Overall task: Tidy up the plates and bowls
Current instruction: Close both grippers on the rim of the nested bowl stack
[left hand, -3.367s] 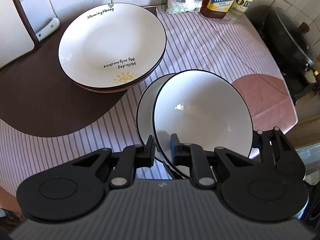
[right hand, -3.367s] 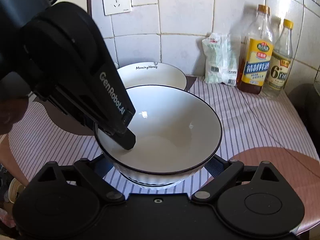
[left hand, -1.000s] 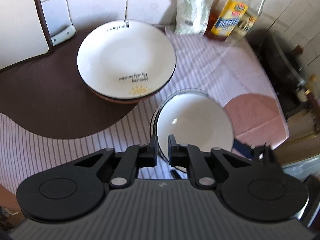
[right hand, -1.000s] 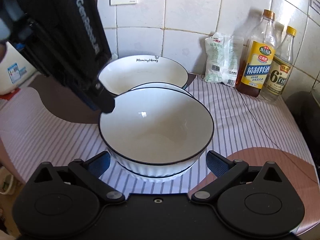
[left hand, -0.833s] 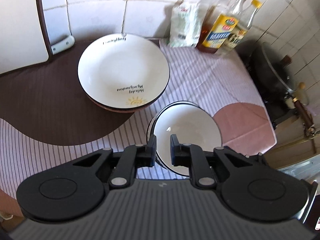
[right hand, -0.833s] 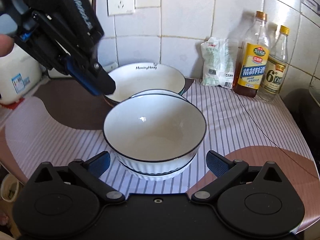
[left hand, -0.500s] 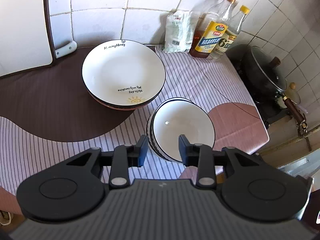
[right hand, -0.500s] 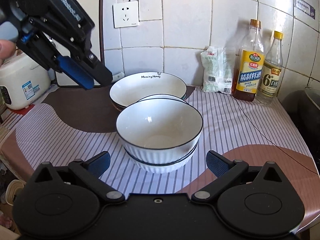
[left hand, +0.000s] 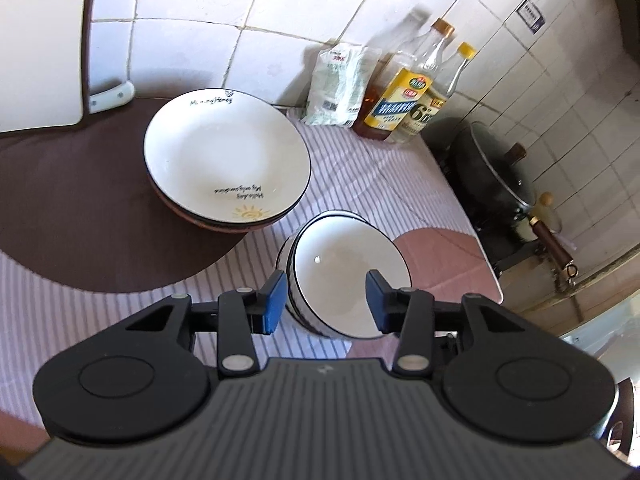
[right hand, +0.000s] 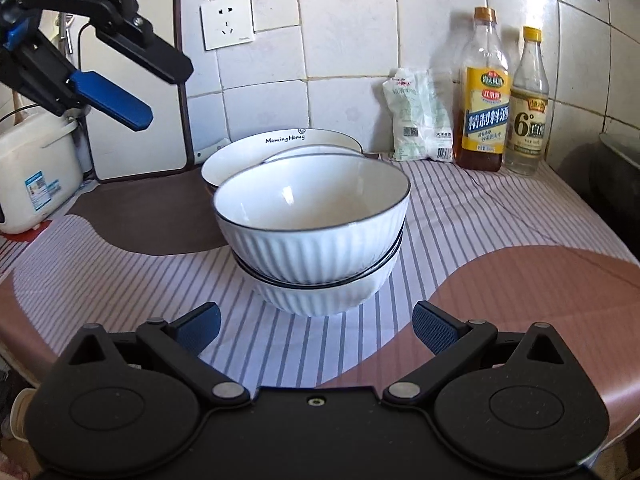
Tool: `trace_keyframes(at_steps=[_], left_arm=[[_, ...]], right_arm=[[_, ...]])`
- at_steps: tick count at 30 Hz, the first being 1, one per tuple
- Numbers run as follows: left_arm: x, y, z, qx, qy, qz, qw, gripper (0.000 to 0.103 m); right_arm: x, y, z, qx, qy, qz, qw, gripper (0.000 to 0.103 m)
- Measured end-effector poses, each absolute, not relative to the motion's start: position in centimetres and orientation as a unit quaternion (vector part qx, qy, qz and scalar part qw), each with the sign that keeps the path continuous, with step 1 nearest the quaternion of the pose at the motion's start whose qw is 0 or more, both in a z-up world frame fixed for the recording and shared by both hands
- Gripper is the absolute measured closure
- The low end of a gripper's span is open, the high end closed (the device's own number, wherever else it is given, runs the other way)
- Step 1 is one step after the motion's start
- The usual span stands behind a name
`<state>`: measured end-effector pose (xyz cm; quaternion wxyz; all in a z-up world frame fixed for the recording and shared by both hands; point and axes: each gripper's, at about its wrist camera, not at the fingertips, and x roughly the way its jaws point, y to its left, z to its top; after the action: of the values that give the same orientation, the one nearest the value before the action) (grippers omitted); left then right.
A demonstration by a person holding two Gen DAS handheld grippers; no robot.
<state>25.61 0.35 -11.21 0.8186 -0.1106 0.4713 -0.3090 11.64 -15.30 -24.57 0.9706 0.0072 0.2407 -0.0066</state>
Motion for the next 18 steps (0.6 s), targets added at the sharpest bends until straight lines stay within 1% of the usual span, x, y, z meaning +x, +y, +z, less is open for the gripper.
trace_keyframes(at_steps=[3,6,9,13,18], left_arm=[[26.5,0.3,-12.9,-0.113,0.471,-0.315,0.817,0.061],[27.7,0.1,-14.6,-0.117,0.478,-0.316,0.811,0.061],[28.9,-0.5,-16.5,-0.124,0.497,-0.316,0.798,0.06],[30.4,-1.3,-18.8,-0.136,0.523,-0.322,0.777,0.057],[31.7,-2.1,-21.2,-0.152,0.538,-0.343,0.755,0.057]], right_arm=[[12.9,-15.2,-25.4,-0.004,0.258,0.006,0.966,0.0],[13.7,-14.9,-25.9,-0.011,0.26,0.017,0.965,0.0],[14.8,-15.4,-26.7,0.006,0.268,0.014,0.963,0.0],[15.6,-15.4,-27.0,0.006,0.253,0.011,0.967,0.0],[16.6,-15.6,-26.8,0.013,0.244,0.017,0.97,0.0]])
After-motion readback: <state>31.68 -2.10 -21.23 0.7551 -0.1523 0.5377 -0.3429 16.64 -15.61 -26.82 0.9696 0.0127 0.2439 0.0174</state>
